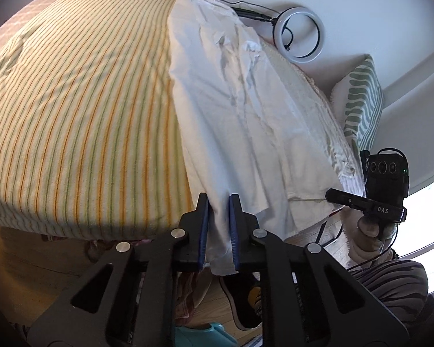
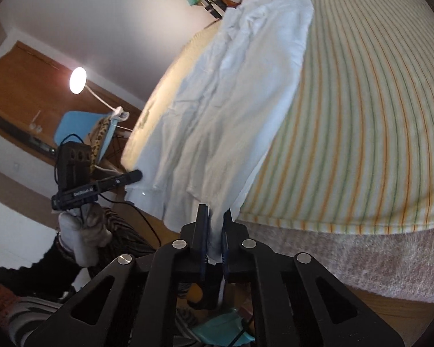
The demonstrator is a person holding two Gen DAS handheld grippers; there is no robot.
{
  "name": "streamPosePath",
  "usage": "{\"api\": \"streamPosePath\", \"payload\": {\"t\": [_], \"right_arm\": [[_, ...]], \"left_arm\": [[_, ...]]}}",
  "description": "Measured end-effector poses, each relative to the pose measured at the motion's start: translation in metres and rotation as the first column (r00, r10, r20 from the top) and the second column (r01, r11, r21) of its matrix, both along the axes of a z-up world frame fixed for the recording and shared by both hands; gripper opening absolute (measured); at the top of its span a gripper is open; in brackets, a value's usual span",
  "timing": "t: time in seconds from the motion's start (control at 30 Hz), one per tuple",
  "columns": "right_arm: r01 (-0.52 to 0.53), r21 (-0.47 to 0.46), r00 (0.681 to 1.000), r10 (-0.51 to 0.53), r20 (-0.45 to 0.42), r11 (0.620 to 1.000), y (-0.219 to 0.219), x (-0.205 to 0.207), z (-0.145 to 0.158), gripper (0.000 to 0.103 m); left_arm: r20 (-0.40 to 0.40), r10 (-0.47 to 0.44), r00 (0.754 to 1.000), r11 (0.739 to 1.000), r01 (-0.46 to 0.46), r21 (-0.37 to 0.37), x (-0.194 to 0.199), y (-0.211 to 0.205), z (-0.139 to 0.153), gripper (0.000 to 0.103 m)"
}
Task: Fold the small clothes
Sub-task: 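Lift the hem with both tools and fold it toward the collar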
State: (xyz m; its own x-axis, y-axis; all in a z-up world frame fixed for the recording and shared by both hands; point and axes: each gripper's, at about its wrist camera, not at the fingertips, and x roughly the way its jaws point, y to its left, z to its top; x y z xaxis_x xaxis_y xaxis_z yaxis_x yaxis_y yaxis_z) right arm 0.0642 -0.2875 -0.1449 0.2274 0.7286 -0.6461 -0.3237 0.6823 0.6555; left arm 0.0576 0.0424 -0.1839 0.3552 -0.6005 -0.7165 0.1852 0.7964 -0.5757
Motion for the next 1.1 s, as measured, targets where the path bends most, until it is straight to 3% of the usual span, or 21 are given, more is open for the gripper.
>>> {"api": "streamPosePath", "payload": {"t": [0.27, 0.53, 0.87, 1.1], "right_arm": [[0.028, 0.027, 0.994, -0.03, 0.106, 0.999, 0.011, 0.017, 0.035, 0.005], [0.114, 0.038, 0.984, -0.118, 0.137, 0.993, 0.003, 0.051, 0.05, 0.005], [0.206, -0.006, 0.974, -0.204, 0.097, 0.979, -0.003, 0.112, 0.039, 0.005], [0.241, -0.039, 0.97, -0.239, 0.052, 0.97, -0.008, 0.139, 0.019, 0.005]], "left_arm": [[0.049, 0.002, 0.999, 0.998, 0.001, -0.069, 0.028, -0.008, 0.029, 0.011], [0.096, 0.06, 0.994, 0.992, -0.049, -0.113, 0.075, -0.013, 0.047, 0.01], [0.109, 0.158, 0.981, 0.986, -0.15, -0.078, 0.144, -0.016, 0.033, 0.01], [0.087, 0.18, 0.98, 0.983, -0.175, -0.062, 0.165, -0.021, 0.016, 0.01]]}}
